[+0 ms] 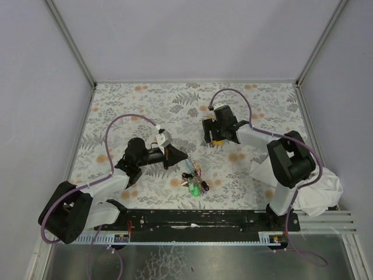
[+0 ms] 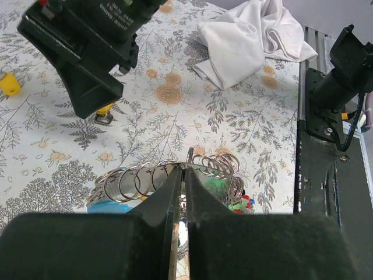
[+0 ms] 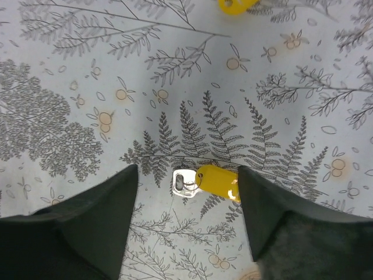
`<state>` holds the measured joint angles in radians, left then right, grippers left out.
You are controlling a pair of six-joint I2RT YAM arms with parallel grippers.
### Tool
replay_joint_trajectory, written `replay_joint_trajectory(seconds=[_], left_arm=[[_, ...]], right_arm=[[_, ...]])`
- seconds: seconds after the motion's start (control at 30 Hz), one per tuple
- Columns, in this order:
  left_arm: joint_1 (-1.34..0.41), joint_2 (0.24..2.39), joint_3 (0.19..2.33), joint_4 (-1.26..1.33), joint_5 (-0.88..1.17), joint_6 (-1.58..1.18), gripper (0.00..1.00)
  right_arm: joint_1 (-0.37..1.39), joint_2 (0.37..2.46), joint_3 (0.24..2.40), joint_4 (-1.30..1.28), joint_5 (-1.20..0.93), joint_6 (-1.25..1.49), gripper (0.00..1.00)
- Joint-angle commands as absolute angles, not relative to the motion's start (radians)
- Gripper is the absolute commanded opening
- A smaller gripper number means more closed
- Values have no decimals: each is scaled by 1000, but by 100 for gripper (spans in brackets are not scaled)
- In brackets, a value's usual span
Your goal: Put the keys on the keyring
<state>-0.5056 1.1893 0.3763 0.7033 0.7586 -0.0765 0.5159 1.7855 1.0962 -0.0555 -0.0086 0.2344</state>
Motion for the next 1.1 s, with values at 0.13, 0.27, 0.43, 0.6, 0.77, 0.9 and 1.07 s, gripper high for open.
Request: replay_joint_trajectory(seconds=[0.13, 0.27, 0.43, 0.6, 0.77, 0.9, 1.07], left_arm=[[-512, 1183, 380, 680, 750, -58, 0], [-512, 1186, 380, 681, 751, -59, 0], [-512, 1188, 380, 684, 753, -61, 0], [-513, 1189, 380, 694, 764, -69, 0], [-515, 1183, 377, 696, 766, -71, 0], [-515, 1177, 375, 693, 760, -70, 0], [-516, 1175, 374, 689, 742, -72, 0]], right_arm=[[505, 1877, 1153, -73, 47, 292, 63], [506, 1896, 1141, -97, 27, 316, 54], [505, 1841, 1054, -141, -25, 397, 46], [517, 1739, 948, -151, -93, 442, 38], [525, 1670, 933, -204, -41, 427, 42], [546, 1605, 979, -234, -50, 347, 52], [554, 1634, 1081, -302, -11, 332, 65]])
